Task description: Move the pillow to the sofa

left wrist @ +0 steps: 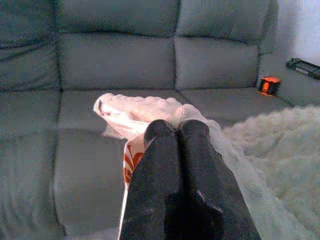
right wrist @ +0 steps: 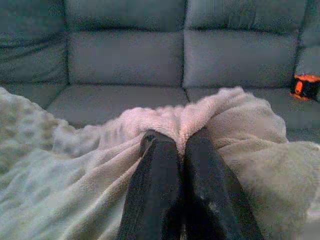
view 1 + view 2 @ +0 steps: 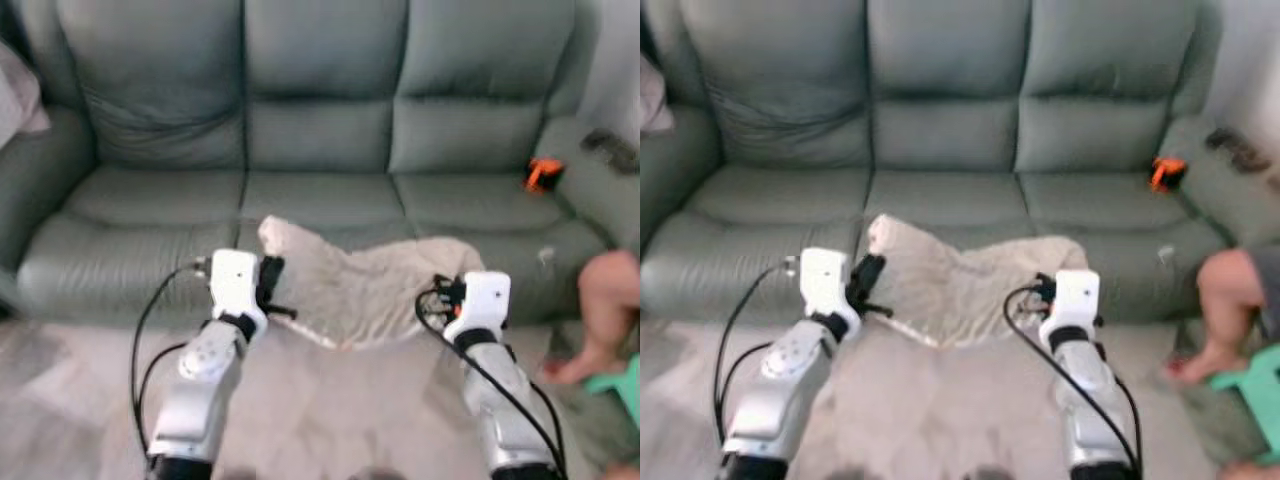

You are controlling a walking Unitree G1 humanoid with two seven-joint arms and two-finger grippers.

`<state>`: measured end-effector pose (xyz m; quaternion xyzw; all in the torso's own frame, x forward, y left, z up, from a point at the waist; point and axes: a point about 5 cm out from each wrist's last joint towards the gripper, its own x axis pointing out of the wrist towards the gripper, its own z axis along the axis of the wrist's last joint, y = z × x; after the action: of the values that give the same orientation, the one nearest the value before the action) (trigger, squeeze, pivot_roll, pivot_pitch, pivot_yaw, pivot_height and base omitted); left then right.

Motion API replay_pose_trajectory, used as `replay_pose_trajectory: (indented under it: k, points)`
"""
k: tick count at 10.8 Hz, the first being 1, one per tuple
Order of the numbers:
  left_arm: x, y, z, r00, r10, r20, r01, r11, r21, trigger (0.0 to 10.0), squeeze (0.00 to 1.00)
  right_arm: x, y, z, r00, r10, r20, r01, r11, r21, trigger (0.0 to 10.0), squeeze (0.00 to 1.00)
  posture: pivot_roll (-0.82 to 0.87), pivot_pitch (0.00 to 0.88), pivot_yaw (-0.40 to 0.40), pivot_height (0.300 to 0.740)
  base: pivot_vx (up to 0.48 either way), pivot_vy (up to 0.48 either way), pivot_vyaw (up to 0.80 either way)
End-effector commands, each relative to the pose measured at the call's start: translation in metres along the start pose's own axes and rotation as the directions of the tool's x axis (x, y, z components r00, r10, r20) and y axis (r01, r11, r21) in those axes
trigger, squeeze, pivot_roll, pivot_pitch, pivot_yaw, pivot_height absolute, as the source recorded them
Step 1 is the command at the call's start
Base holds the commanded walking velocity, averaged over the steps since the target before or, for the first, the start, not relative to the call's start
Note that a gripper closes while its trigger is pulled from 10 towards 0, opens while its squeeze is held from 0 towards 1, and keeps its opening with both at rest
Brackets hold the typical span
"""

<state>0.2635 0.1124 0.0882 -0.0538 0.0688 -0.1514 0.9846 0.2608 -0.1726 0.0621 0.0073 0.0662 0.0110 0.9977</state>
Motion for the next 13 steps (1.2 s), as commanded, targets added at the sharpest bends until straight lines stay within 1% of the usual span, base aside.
replay_pose_trajectory:
  k: [1, 13]
  points:
    - [0.0005, 0.0019, 0.005, 1.0, 0.0, 0.02, 0.0, 1.0, 0.006, 10.0, 0.0, 0.0017, 0.0083, 0.006, 0.999, 0.03, 0.027, -0.03, 1.0, 0.009, 10.0, 0.0, -0.02, 0.0, -0.015, 0.74, 0.311, 0.0, 0.0]
    - [0.0017, -0.0005, 0.0033, 1.0, -0.007, 0.009, 0.007, 1.0, 0.015, 10.0, 0.0, 0.004, 0.0115, 0.0062, 0.999, 0.046, 0.025, -0.046, 0.999, 0.003, 10.0, 0.0, -0.02, 0.0, -0.019, 0.74, 0.312, 0.0, 0.0]
